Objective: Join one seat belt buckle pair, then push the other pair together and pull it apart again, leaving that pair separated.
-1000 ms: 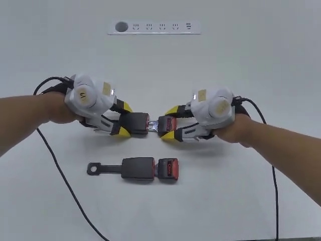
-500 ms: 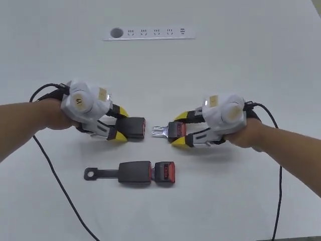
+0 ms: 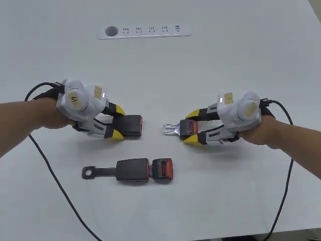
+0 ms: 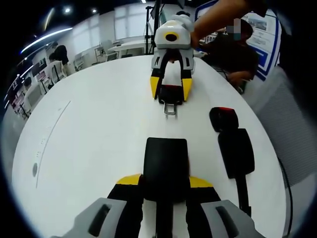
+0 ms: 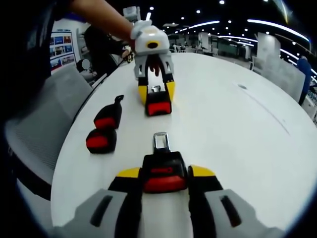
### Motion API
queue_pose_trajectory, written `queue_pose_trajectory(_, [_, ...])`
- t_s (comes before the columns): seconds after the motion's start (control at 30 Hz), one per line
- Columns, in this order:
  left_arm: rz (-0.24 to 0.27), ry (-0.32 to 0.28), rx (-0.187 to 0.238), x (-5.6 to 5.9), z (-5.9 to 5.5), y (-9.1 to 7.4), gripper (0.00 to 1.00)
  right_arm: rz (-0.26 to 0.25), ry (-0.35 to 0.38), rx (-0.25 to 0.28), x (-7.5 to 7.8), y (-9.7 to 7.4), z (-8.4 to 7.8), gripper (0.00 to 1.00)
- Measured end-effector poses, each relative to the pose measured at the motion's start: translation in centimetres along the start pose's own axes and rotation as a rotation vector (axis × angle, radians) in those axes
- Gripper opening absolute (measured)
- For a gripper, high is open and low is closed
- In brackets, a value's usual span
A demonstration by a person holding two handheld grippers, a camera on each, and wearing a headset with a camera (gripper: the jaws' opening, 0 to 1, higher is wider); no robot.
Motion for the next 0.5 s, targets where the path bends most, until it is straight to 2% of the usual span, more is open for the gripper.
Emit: queue_pose_trajectory(0.5, [0.002, -0.006, -0.001, 0.1, 0.0, 0.0, 0.34, -0.014, 0.022, -0.011, -0.1, -2.0, -1.8, 0.36])
Point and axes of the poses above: the centre of the closed fingertips' face, and the gripper's own axes: y roughly forward along the fingers, x roughly to its right, z roughly out of its top, the point moved 2 cm from there along -y, roughly backward along the fingers, and after that the axes turned 11 degrees about -y, right-handed, at the moved point
